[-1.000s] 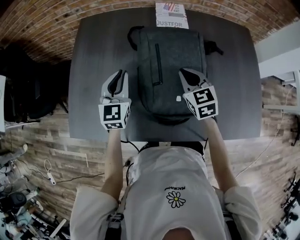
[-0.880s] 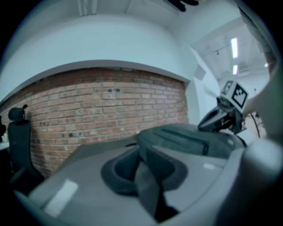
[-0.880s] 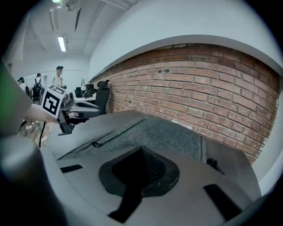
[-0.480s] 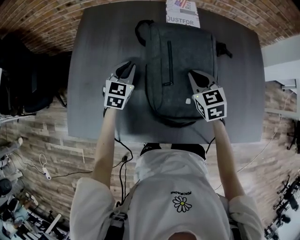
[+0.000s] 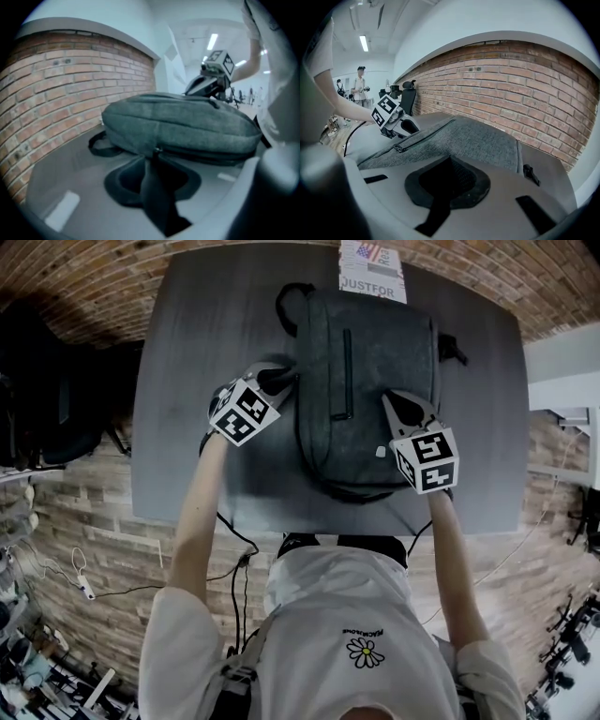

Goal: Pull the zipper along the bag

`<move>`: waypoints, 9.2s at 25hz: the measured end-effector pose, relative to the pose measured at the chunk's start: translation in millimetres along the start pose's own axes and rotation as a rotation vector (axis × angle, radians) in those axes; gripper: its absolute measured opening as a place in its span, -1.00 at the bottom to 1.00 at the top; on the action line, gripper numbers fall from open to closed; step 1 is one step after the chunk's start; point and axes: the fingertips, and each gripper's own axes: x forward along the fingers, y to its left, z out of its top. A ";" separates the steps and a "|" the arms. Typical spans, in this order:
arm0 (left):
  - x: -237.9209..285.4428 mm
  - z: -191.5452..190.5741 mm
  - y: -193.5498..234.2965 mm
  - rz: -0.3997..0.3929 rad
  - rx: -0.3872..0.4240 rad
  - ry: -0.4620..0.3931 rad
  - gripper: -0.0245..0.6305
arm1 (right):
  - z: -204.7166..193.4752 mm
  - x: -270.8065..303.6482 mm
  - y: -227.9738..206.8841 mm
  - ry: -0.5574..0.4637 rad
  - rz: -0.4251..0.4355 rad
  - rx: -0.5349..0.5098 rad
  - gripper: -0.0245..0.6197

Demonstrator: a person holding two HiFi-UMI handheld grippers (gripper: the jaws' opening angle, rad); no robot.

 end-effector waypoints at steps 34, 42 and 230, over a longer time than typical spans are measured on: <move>15.0 -1.8 -15.4 -0.569 0.194 0.133 -0.60 | -5.0 7.7 -0.3 0.049 0.079 0.026 -0.92; 2.2 -3.1 -18.1 -0.572 0.103 0.076 -0.79 | -4.4 7.3 -0.3 0.056 0.096 0.034 -0.92; -81.5 -43.7 -266.7 -0.210 0.087 0.371 -0.93 | -44.7 -32.9 -14.4 0.270 -0.145 0.193 -0.92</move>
